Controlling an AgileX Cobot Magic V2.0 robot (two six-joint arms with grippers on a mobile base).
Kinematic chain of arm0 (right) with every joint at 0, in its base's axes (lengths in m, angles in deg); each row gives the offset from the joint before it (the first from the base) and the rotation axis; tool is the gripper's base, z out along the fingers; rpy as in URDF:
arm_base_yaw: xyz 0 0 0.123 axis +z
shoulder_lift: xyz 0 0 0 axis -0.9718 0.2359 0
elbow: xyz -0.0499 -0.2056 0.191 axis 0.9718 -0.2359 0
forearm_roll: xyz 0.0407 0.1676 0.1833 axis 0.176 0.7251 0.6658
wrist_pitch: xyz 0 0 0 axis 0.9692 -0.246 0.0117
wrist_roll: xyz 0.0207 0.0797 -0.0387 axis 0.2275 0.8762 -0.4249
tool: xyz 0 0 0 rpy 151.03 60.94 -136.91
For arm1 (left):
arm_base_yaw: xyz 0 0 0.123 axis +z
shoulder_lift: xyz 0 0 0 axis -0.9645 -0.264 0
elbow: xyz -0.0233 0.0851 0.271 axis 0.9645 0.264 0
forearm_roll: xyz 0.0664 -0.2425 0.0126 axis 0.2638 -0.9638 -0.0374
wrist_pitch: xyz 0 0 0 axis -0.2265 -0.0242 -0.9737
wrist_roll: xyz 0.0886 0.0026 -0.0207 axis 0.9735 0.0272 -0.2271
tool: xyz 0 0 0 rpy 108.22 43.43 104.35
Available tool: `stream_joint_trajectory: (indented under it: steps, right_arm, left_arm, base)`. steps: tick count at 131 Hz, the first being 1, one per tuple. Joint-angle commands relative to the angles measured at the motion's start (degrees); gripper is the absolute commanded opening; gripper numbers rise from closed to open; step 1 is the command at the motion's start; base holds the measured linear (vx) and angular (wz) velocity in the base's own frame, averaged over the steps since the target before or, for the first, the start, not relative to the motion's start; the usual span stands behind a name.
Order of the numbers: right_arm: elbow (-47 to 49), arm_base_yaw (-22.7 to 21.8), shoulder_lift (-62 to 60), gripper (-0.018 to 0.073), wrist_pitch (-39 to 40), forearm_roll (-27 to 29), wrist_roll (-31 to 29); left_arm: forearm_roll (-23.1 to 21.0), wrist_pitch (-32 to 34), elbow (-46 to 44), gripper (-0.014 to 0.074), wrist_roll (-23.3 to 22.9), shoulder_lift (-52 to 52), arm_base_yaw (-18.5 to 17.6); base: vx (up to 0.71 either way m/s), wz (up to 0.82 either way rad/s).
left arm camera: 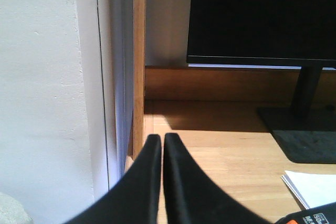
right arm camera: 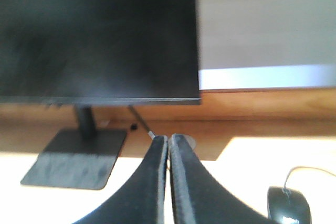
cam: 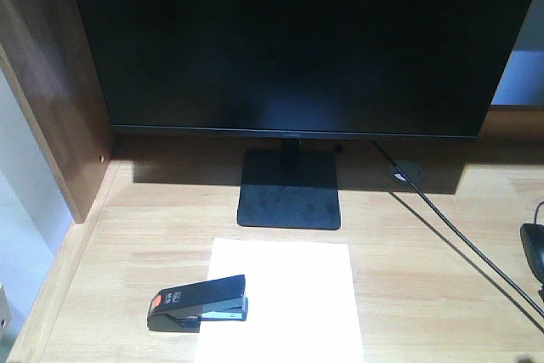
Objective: Grab stapler and paper to desk for stapling
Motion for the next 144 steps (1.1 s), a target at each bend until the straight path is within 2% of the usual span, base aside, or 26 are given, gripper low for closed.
stream_joint_trajectory:
  steps: [1,12,24,35,60,96,112,144]
  right_arm:
    - [1.61,-4.06,1.49,-0.0003,8.23,7.77,-10.53]
    - [1.61,-8.10,1.44,-0.0003,10.01,11.32,-14.40]
    - [1.55,-11.68,1.43,-0.0003,9.85,11.31,-14.59]
    - [-0.31,-13.08,1.22,-0.0003,11.69,11.18,-14.52]
    - [-10.26,-12.99,-2.68,-0.0003,19.49,11.18,-12.87]
    - [-20.84,-12.92,-9.99,-0.0003,22.49,11.30,-12.70]
    - [-21.04,-12.87,-9.92,-0.0003,19.82,11.36,-13.18]
    - [-21.04,-12.87,-9.97,-0.0003,19.79,11.36,-13.90]
  left_arm:
    - [-0.50,4.35,0.56,-0.0006,-0.38,0.89,0.05]
    - [-0.50,4.35,0.56,-0.0006,-0.38,0.89,0.05]
    - [-0.50,4.35,0.56,-0.0006,-0.38,0.89,0.05]
    - [-0.50,4.35,0.56,-0.0006,-0.38,0.89,0.05]
    - [-0.50,4.35,0.56,-0.0006,-0.38,0.89,0.05]
    - [-0.50,4.35,0.56,-0.0006,-0.38,0.89,0.05]
    - [-0.50,4.35,0.56,-0.0006,-0.38,0.89,0.05]
    - [-0.50,4.35,0.56,-0.0006,-0.38,0.89,0.05]
  base:
    - [0.00,0.00]
    - [0.00,0.00]
    - [0.00,0.00]
    - [0.00,0.00]
    - [0.00,0.00]
    - [0.00,0.00]
    - [0.00,0.00]
    - [0.00,0.00]
